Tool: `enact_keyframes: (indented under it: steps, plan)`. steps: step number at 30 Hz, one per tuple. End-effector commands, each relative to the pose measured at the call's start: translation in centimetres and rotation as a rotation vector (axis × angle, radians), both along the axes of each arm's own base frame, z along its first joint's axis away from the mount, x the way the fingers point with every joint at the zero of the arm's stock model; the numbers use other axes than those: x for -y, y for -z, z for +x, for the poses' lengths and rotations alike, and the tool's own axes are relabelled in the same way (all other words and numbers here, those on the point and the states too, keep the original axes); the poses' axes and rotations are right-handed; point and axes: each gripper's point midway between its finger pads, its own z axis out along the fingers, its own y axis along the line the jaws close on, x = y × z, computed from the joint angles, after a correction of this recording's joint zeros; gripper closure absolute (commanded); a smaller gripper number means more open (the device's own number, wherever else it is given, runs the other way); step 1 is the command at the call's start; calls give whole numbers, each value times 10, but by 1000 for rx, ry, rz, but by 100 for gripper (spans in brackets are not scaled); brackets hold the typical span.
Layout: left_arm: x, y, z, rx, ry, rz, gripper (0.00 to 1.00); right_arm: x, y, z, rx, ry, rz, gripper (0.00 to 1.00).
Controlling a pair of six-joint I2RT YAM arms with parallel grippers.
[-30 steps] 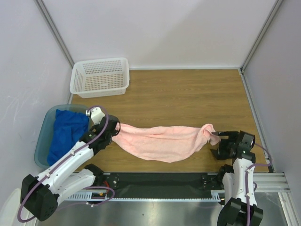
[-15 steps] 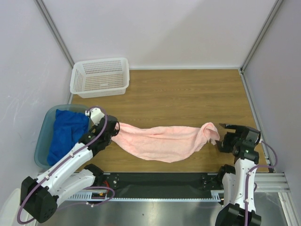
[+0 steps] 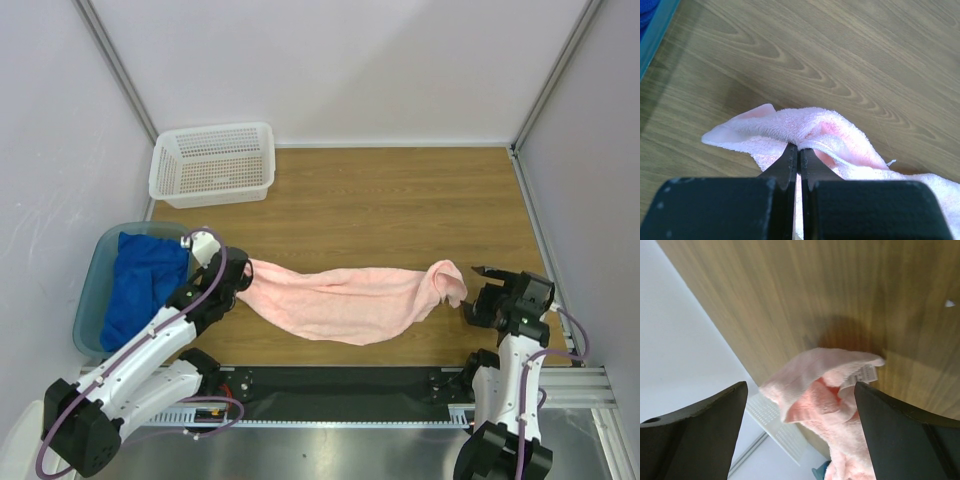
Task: Fold and stack the towels
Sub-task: Flatten out the crumpled towel
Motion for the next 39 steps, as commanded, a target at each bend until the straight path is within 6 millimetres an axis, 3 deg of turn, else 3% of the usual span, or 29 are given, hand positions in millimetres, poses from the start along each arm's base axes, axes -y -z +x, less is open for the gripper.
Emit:
enact_keyframes:
  steps: [1,11,24,30,31,33,34,35,39]
  plan:
    - [0,-5,6,33,-1,-11,100,-5,9,0,4,7,49,5]
    - [-4,-3,3,33,-15,-4,100,-5,36,1,-13,47,103,14]
    - [-8,-5,2,38,-36,-2,100,1,45,11,1,81,122,22]
    - [-10,-4,0,37,-46,2,100,4,49,14,9,85,111,45]
    - [-11,-4,0,36,-49,4,100,3,51,14,5,81,113,59]
    - [-12,-5,0,42,-53,4,100,3,55,14,-3,70,109,75]
    - [-13,-5,0,42,-55,5,100,3,56,14,-5,65,108,90]
    - [-13,-5,1,46,-56,6,100,3,55,17,0,60,102,99]
    - [-13,-15,5,74,-57,7,100,8,51,26,2,24,61,100]
